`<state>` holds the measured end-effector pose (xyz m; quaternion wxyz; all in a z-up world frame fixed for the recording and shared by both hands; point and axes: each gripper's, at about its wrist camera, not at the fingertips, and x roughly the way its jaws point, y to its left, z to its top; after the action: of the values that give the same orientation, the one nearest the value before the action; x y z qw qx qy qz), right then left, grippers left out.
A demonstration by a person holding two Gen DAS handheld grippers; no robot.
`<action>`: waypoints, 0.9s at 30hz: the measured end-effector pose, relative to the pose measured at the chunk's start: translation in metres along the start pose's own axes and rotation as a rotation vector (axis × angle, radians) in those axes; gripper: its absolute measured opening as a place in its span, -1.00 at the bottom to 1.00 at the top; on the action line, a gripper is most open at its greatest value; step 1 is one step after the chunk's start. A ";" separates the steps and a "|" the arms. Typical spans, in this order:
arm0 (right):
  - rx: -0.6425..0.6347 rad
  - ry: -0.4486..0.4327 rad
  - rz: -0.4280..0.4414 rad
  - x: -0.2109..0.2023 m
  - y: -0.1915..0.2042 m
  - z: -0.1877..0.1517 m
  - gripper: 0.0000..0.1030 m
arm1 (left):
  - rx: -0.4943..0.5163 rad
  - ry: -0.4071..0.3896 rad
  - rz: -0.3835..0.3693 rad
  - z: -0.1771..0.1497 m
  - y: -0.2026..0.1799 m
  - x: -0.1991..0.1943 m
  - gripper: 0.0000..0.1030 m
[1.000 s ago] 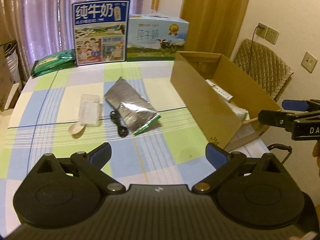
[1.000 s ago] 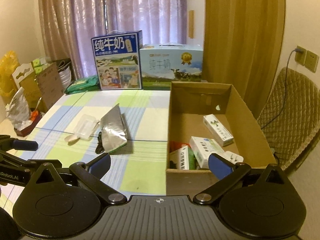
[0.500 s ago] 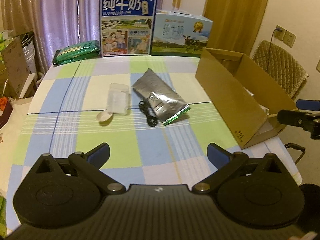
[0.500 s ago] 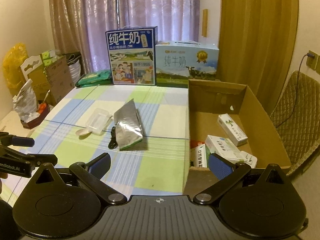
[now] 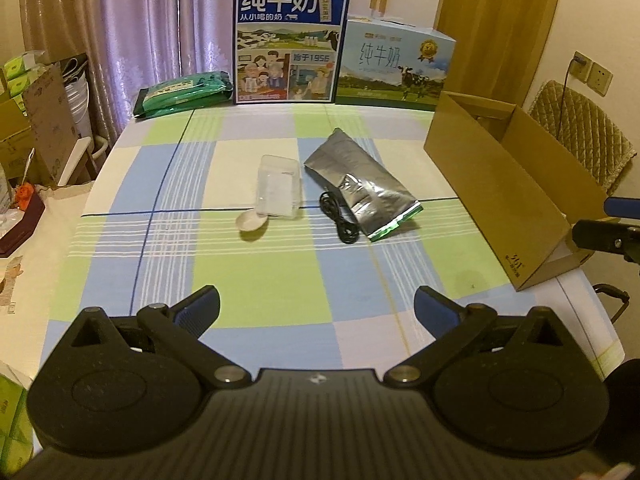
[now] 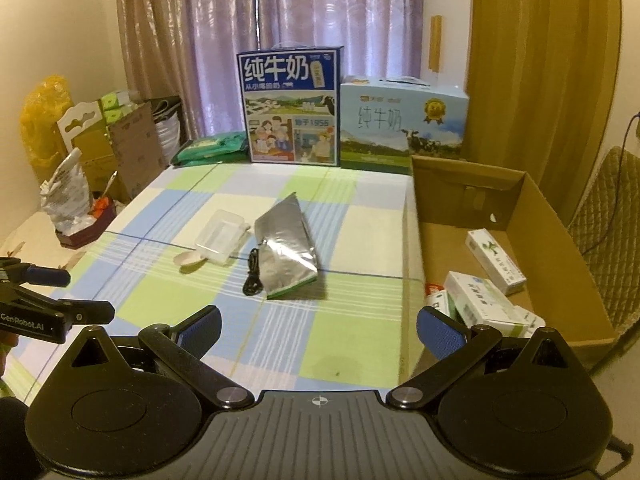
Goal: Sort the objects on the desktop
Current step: 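Move both tools back over the remaining items on the table, then lower the right tool toward the silver foil bag while the left tool approaches the spoon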
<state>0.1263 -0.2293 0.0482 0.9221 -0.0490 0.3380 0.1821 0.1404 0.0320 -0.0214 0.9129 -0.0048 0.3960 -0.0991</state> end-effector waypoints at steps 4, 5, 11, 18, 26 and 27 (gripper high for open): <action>-0.013 0.001 0.015 0.006 0.007 0.001 0.96 | 0.012 0.002 0.014 0.002 0.007 0.004 0.97; -0.013 0.001 0.019 0.008 0.009 0.002 0.96 | 0.017 0.003 0.019 0.002 0.008 0.005 0.97; -0.016 0.004 0.042 0.025 0.017 0.004 0.96 | 0.052 0.003 0.045 0.009 0.016 0.017 0.97; -0.027 0.001 0.068 0.056 0.025 0.006 0.96 | 0.076 0.010 0.093 0.016 0.027 0.044 0.97; -0.056 0.015 0.071 0.118 0.027 0.006 0.96 | 0.063 0.006 0.126 0.025 0.038 0.090 0.97; -0.068 0.014 0.067 0.127 0.027 0.006 0.96 | 0.059 0.005 0.127 0.026 0.040 0.096 0.97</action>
<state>0.2097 -0.1647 -0.0275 0.9109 -0.0701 0.3395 0.2238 0.2305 0.0516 -0.0760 0.9160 0.0472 0.3948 -0.0528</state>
